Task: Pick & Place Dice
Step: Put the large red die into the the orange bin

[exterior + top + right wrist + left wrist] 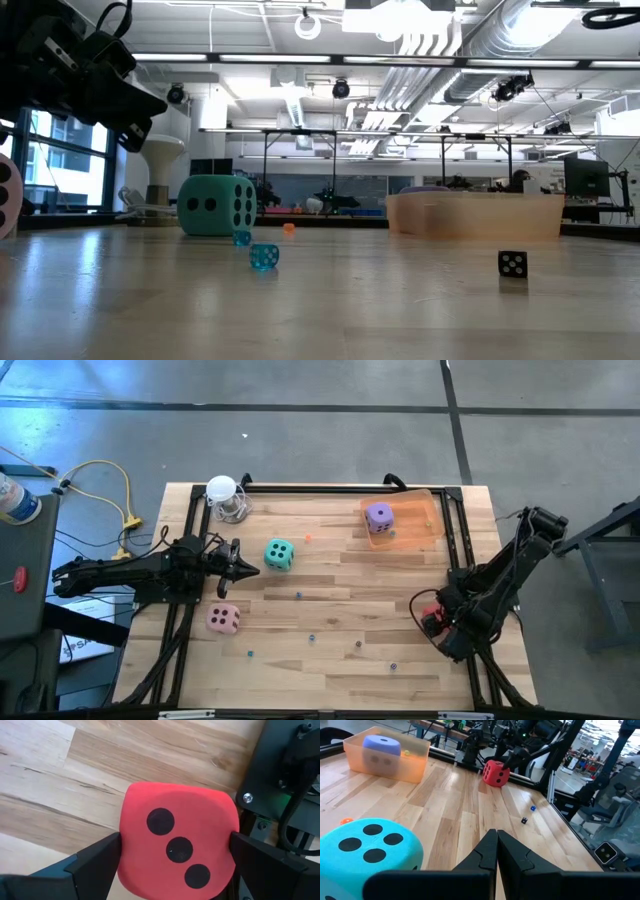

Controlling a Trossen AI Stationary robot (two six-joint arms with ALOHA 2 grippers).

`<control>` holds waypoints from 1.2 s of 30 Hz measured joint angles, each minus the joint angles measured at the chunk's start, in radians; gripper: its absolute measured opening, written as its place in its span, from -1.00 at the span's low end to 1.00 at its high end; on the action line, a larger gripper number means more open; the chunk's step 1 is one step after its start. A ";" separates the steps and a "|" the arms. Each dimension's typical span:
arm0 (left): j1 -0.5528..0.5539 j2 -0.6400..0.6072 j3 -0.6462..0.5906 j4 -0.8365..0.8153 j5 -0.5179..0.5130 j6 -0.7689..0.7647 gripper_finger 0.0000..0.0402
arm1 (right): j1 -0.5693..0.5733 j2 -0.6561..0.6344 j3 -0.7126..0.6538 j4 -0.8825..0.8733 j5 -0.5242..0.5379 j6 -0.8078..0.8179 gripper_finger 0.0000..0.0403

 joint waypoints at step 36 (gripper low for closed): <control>0.000 0.000 0.000 0.000 0.000 -0.007 -0.99 | -0.001 0.042 -0.037 -0.009 0.024 0.163 0.81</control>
